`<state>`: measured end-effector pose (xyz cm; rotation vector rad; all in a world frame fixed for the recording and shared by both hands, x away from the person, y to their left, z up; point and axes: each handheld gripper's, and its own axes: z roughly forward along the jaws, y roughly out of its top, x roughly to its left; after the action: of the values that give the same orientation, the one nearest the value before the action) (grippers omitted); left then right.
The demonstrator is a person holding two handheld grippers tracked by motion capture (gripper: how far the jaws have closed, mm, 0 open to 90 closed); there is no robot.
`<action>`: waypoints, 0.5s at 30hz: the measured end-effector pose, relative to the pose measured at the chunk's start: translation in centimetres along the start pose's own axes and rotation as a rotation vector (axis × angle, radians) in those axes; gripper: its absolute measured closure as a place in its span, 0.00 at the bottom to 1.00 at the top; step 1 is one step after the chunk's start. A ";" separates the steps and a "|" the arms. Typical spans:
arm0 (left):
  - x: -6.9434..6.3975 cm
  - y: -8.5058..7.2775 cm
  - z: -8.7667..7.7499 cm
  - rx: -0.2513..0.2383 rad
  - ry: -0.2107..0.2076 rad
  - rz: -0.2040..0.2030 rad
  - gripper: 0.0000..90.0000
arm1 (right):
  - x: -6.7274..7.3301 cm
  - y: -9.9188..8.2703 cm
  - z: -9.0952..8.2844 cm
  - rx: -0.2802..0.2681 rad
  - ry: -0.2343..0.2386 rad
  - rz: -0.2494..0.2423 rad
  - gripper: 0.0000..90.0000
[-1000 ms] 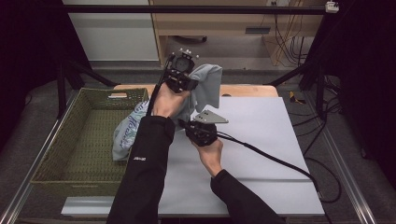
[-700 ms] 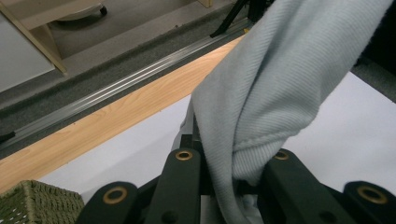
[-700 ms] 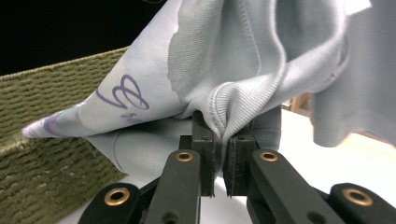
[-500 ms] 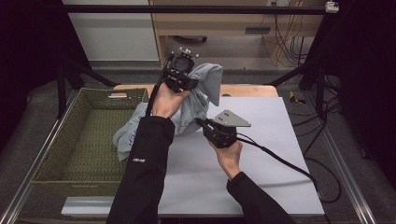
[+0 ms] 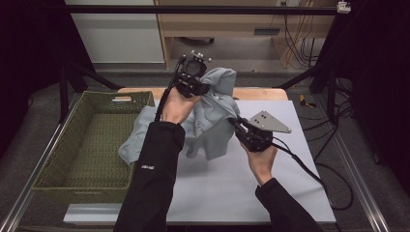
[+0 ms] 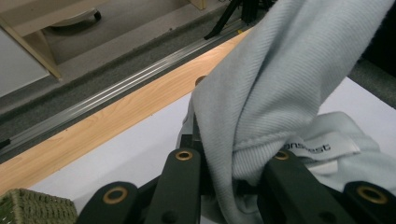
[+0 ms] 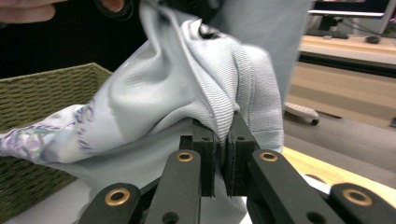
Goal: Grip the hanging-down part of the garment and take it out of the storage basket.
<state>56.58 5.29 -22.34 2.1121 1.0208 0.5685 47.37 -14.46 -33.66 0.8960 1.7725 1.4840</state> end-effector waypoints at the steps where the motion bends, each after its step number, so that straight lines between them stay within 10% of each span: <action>1: -0.1 0.0 0.0 -0.001 -0.002 0.000 0.90 | -0.1 0.1 -0.2 -0.005 -0.007 0.006 0.95; 15: -1.4 0.7 0.1 -0.013 -0.037 0.018 0.90 | -2.2 1.0 -2.7 -0.053 -0.070 0.024 0.95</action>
<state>56.17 3.86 -22.03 2.1147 0.9762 0.5415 46.42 -17.62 -32.14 0.9343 1.6703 1.4899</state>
